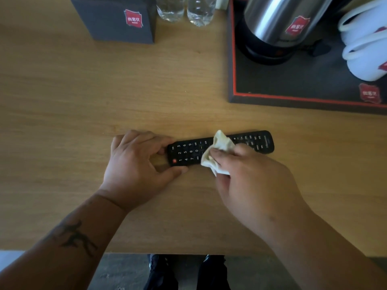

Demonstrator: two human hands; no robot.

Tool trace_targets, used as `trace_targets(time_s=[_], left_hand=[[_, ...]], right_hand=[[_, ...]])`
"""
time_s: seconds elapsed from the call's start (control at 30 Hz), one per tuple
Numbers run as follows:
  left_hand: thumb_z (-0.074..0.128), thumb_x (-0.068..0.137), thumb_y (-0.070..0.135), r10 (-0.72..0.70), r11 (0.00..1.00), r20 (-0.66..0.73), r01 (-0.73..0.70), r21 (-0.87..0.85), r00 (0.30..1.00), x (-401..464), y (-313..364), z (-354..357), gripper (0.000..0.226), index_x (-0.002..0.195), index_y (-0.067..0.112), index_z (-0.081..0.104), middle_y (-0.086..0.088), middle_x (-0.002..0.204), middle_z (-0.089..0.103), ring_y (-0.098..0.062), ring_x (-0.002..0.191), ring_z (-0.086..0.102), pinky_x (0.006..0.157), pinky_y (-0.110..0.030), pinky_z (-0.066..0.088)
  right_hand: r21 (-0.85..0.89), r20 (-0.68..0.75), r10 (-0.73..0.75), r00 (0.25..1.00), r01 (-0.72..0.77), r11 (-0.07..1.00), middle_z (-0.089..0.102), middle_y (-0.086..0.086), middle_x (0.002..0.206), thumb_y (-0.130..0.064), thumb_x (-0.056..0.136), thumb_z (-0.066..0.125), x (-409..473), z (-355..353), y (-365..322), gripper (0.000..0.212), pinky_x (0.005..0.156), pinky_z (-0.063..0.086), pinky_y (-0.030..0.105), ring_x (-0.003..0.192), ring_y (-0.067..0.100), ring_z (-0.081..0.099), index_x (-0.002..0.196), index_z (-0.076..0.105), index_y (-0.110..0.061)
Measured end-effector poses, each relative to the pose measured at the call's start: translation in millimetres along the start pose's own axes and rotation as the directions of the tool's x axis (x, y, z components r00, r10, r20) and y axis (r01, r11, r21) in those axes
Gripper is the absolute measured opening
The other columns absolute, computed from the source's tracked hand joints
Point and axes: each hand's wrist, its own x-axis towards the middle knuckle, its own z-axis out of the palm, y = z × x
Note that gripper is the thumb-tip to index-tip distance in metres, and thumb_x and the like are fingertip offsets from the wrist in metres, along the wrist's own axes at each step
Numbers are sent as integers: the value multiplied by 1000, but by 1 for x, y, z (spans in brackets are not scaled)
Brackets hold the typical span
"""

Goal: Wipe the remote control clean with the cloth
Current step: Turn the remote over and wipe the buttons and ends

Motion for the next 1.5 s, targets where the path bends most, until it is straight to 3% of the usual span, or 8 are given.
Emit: trace_targets(time_s=[0.13,0.23,0.33,0.43,0.63,0.93,1.33,1.5], left_hand=[[65,68,70,29,1000,1,-29,0,1000,0,1,0,60,116,33,68,22,91,58,-14,101,56,93,-36,34],[64,68,70,28,1000,13,-28,5,1000,1,1,0,61,117,34,68,23,94,57,-13,103,55,93,-34,32],[63,69,70,26,1000,22,-26,15,999,0,1,0,62,118,33,68,21,95,59,-13,103,55,92,-33,31],[64,68,70,17,1000,13,-17,13,1000,0,1,0,61,117,33,68,21,94,60,-13,104,55,94,-33,32],[63,70,69,26,1000,19,-26,1,999,0,2,0,61,118,32,67,22,96,59,-16,106,56,95,-37,33],[62,71,69,23,1000,32,-24,12,999,0,1,0,62,121,34,65,17,99,64,-15,105,55,94,-39,34],[62,71,69,20,1000,35,-20,6,999,0,2,-1,61,121,35,65,21,96,59,-15,104,54,93,-40,35],[63,71,69,32,999,31,-32,15,999,1,2,-1,60,121,34,65,21,98,61,-16,104,56,92,-42,37]], right_hand=[[9,-79,98,992,-98,995,61,-8,80,-31,84,62,4,-17,14,24,44,27,19,51,9,46,106,73,-30],[41,-196,63,979,-56,998,65,-5,100,-36,84,67,24,-12,7,32,58,38,25,74,21,63,113,70,-26],[1,-109,-35,993,35,999,63,-3,119,-46,81,71,30,4,-2,38,60,42,27,87,23,65,113,71,-24],[2,-92,-65,994,66,998,64,-5,104,-33,81,71,26,7,2,24,53,46,29,78,23,60,104,73,-25],[-214,4,-180,984,177,961,58,-7,75,-20,75,65,23,-11,15,16,49,29,25,71,20,51,80,76,-30],[-237,-16,-199,980,190,953,57,-4,81,-10,70,67,43,-7,11,23,51,21,25,76,22,51,82,75,-27],[-252,108,-392,914,406,878,56,-3,79,-13,74,31,46,-19,13,44,50,24,27,75,22,48,77,73,-28],[-36,125,-286,950,292,956,60,-9,90,-15,81,63,53,-29,20,28,63,47,35,86,21,53,99,71,-36]])
